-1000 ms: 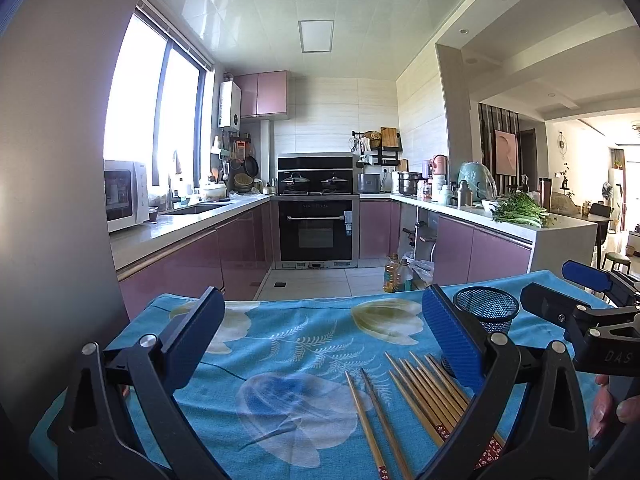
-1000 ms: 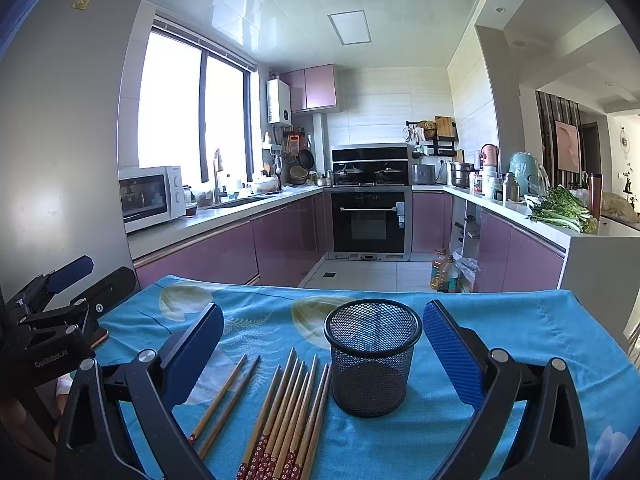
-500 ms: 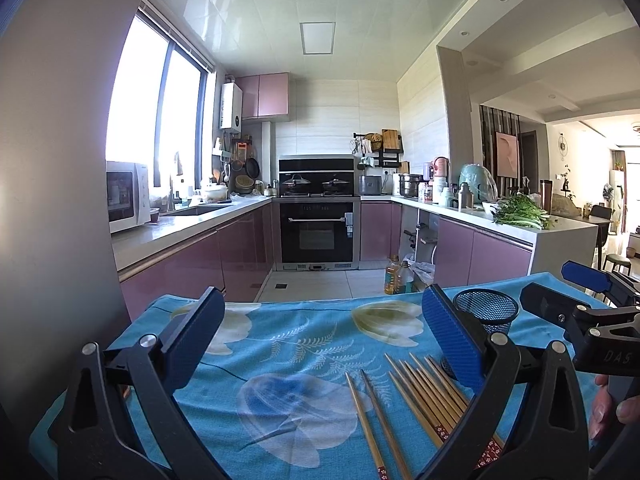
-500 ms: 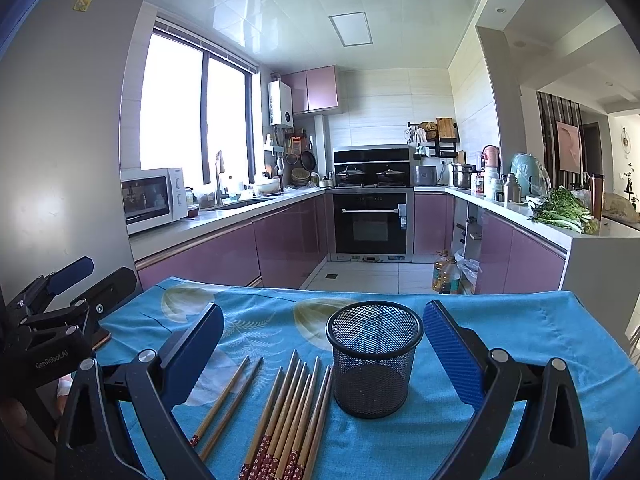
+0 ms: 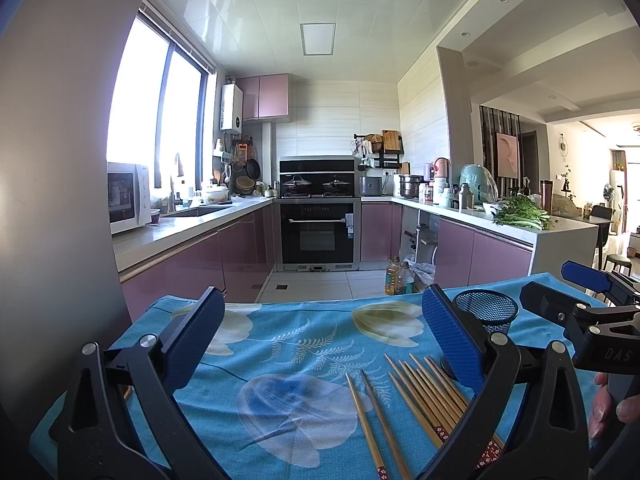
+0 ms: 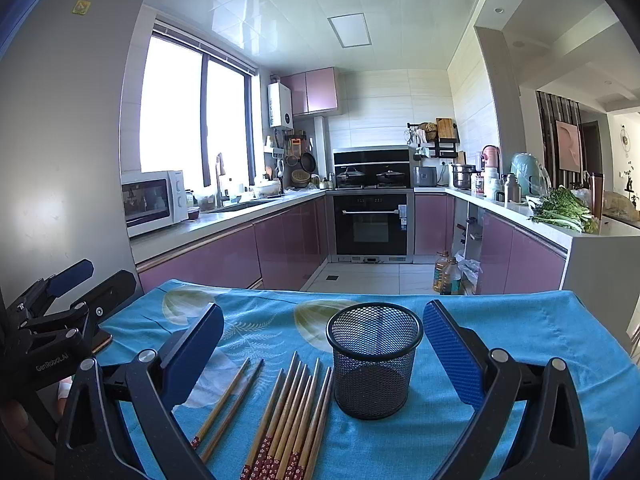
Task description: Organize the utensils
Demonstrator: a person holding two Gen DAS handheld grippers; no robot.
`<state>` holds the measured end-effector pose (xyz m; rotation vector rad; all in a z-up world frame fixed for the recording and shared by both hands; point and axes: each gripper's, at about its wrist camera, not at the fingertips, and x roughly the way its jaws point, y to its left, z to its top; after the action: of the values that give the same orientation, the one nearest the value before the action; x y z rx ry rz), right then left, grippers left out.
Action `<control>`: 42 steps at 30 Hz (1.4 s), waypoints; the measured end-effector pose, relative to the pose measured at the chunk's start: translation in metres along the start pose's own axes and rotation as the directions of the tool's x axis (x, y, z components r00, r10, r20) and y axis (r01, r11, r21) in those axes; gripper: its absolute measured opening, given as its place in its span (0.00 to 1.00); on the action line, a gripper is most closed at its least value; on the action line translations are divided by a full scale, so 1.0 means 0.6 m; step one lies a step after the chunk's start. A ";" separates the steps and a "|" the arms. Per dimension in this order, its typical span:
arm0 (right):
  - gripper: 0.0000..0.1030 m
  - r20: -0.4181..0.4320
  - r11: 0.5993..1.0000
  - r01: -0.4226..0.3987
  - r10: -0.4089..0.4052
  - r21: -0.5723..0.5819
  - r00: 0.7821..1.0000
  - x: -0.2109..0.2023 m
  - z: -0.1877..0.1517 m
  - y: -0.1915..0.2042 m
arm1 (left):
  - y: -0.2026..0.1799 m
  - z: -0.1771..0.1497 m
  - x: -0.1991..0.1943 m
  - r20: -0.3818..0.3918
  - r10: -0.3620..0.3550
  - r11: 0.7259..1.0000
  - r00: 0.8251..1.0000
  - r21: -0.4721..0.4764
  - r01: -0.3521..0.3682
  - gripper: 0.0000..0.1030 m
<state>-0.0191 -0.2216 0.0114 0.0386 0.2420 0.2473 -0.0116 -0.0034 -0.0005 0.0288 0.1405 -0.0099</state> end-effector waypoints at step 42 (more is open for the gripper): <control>0.94 -0.002 1.000 -0.011 0.011 0.012 1.000 -0.002 0.002 -0.002 | -0.002 0.002 -0.002 0.003 -0.001 1.000 1.000 -0.001 0.001 0.94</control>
<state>-0.0198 -0.2229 0.0129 0.0518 0.2451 0.2569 -0.0125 -0.0047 0.0006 0.0274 0.1371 -0.0105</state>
